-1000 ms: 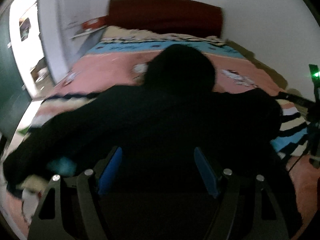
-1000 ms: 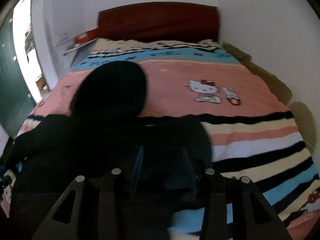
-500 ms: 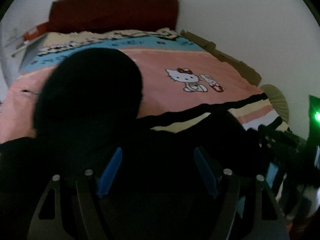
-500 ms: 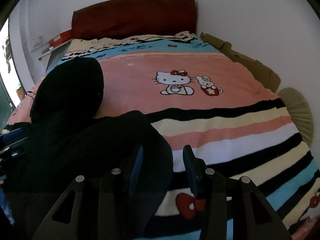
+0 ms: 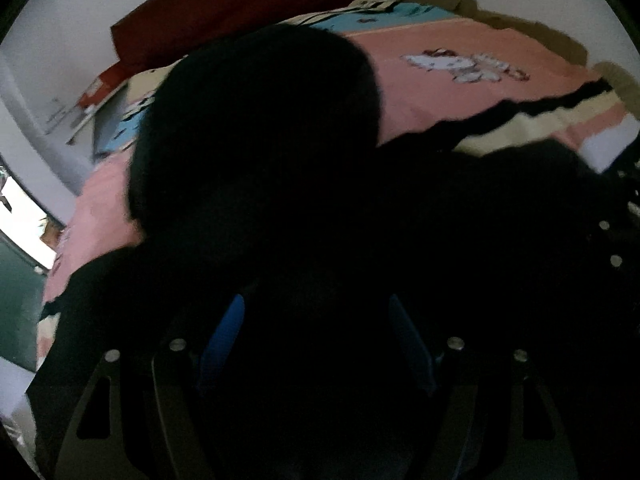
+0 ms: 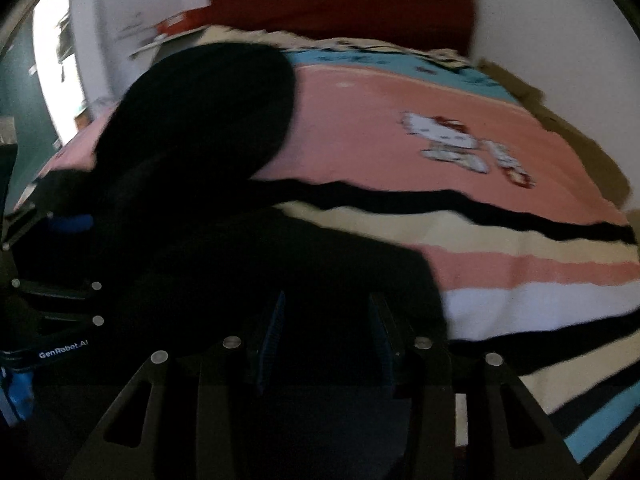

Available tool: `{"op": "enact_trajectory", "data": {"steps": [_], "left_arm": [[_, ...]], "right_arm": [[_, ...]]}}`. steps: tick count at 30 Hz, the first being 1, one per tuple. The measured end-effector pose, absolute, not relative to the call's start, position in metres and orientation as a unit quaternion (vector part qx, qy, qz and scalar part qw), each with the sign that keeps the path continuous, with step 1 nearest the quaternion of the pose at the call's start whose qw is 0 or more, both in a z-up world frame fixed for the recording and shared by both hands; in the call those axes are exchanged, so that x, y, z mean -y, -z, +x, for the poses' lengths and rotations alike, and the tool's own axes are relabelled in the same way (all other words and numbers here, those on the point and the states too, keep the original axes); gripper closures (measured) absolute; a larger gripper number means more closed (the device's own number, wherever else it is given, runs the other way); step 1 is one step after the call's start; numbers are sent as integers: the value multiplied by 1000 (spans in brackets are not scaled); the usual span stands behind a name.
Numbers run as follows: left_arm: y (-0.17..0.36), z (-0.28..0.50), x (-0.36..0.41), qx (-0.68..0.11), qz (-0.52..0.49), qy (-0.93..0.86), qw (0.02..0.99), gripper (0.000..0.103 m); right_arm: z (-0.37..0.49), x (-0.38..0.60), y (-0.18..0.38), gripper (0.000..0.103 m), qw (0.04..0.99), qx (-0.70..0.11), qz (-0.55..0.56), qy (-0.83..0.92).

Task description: Fold large clothes

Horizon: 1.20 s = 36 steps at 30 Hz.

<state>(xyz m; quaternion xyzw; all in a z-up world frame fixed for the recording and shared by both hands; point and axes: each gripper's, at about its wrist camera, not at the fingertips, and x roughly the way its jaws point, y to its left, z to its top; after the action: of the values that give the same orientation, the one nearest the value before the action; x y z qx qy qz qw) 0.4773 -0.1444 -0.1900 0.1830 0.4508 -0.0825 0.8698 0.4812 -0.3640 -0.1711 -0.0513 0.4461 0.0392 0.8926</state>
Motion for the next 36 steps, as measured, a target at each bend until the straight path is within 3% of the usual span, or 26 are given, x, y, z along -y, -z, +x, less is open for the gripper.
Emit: {"op": "enact_trajectory", "data": {"steps": [7,22,36], "left_arm": [[167,464,93,-461,118,76,876,30],[76,329,-74,-423,0,48,905,30],[118,208,-330,-428,-213,-72,875,30]], "right_arm": [[474,303,184,51,870,-465,-147,-67],[388,256,106,47,877,-460,-97,-96],[315,193,68,37,887,-446,-52,-108]]}}
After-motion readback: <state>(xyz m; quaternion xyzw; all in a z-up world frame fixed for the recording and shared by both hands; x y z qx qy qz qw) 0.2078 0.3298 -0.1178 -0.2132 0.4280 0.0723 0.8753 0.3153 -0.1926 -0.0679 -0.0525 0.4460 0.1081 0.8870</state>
